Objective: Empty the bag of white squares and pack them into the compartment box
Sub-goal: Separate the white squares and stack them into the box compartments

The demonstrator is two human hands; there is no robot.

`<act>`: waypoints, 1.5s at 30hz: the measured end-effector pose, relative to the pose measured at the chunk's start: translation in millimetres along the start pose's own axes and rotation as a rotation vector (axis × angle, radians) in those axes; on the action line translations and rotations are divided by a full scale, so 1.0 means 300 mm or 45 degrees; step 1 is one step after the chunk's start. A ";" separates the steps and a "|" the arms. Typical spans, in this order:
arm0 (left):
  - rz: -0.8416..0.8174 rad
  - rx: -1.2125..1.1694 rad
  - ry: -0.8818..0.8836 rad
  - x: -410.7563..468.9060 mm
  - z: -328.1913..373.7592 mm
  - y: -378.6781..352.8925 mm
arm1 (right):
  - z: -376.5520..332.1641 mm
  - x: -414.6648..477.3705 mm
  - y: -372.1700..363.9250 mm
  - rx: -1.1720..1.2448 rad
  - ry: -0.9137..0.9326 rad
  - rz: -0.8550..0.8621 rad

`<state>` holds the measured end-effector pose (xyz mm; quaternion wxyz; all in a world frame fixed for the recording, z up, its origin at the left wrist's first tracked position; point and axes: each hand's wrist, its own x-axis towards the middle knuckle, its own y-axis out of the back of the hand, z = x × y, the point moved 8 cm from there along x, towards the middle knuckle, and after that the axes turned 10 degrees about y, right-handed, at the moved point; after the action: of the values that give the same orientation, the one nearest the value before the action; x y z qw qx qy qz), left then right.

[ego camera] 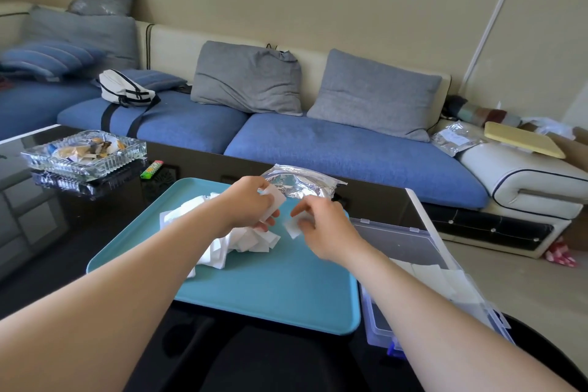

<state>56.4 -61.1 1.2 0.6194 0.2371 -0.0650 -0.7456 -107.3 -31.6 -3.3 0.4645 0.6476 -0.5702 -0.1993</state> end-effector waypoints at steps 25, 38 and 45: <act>-0.430 -0.392 0.116 -0.084 0.072 -0.179 | -0.036 -0.055 0.180 0.406 0.049 0.562; -0.471 -0.265 0.154 -0.071 0.045 -0.171 | -0.133 -0.048 0.101 -0.116 0.217 0.292; -0.504 -0.215 0.152 -0.090 0.046 -0.170 | -0.195 -0.055 0.074 -0.415 0.349 0.198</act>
<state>8.2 -26.5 1.0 0.4814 0.2361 0.0822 -0.8401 -77.8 7.3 39.2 0.6500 0.5392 -0.5103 -0.1626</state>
